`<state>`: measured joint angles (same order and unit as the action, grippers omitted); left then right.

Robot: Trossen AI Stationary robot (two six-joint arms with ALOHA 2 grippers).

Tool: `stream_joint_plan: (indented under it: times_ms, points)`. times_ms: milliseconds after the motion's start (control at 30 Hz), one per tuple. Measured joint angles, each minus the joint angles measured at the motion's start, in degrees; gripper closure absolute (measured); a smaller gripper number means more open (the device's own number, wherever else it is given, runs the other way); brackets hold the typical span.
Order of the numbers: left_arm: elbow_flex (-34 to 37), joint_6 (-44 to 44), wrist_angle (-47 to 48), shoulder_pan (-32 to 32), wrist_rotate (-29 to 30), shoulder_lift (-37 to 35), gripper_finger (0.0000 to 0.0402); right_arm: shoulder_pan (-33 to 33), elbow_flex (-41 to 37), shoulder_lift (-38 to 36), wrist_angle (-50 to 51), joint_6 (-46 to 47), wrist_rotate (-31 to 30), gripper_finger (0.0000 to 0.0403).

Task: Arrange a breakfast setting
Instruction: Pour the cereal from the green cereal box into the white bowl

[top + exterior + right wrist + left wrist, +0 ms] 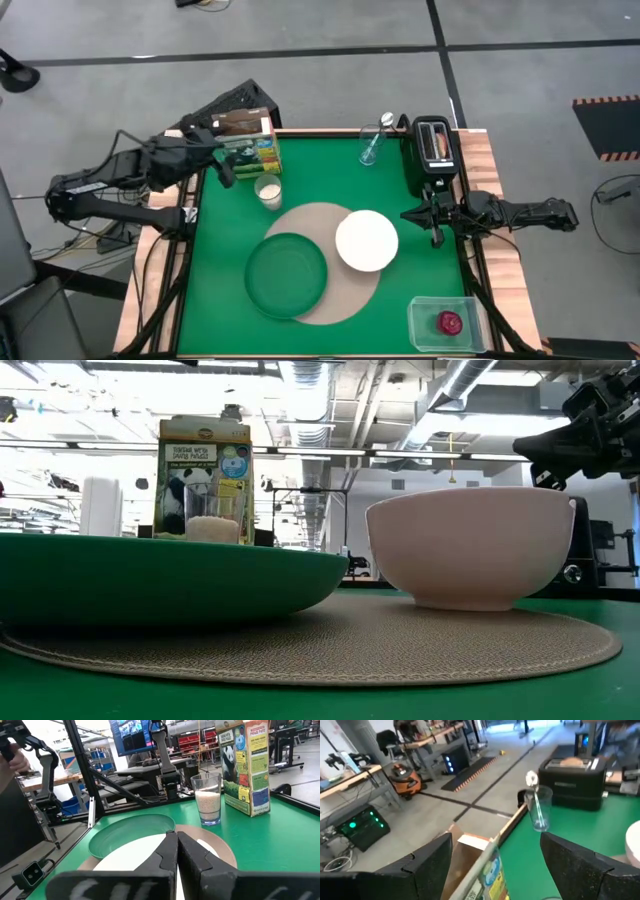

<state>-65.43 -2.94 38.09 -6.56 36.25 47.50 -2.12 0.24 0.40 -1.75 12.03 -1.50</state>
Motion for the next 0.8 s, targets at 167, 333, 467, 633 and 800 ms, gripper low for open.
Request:
stream_joint_plan:
  times_ms: [167,333,467,633,800]
  points:
    - [-1.62,-1.45,2.75,-2.2,-4.59,4.15,0.0111,0.01,0.01,0.0,0.0,0.0,0.0,0.037]
    - [-11.02,-0.44,13.63,-7.69,-10.54,10.84,0.0111,0.01,0.01,0.0,0.01,0.0,0.0,0.037]
    - [-18.5,-0.41,23.45,-12.23,-12.4,16.52,0.0111,0.01,0.0,0.0,-0.01,0.01,0.0,0.037]
    - [-22.21,-1.35,30.88,-16.96,-14.05,22.18,0.0111,0.01,0.01,0.0,0.0,0.0,0.0,0.037]
    - [-22.21,-4.24,31.51,-19.98,-18.62,25.56,0.0111,0.01,0.01,0.0,0.01,0.02,0.0,0.037]
